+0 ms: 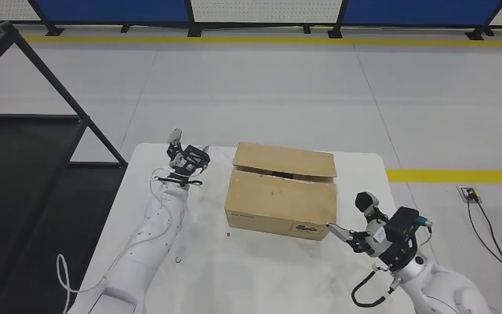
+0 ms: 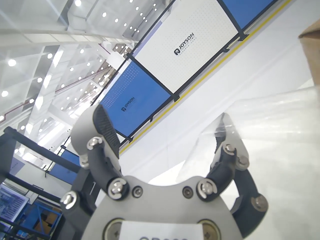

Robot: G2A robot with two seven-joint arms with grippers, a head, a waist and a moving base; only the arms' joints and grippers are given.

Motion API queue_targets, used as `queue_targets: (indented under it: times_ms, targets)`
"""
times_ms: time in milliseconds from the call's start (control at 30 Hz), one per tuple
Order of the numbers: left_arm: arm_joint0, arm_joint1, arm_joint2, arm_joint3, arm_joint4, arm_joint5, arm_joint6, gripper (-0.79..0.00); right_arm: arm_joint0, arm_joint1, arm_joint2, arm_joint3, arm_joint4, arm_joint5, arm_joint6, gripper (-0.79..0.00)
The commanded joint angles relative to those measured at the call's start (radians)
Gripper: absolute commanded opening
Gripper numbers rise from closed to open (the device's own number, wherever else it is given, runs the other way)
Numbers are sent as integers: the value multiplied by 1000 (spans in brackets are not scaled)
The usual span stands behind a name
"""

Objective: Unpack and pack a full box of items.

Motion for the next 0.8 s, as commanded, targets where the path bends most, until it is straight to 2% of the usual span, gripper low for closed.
queue_targets:
  times_ms: [0,400,633,767]
  targets:
    - [5,8,-13,-1,-13,3,10,0,0,0,0,0,0,0,0,0]
    - [63,52,-89,-54,-78,57,41,0,0,0,0,0,0,0,0,0]
    - [131,78,-143,-109,-122,101,40,0,0,0,0,0,0,0,0,0]
    - [175,93,-179,-144,-156,90,28,0,0,0,0,0,0,0,0,0]
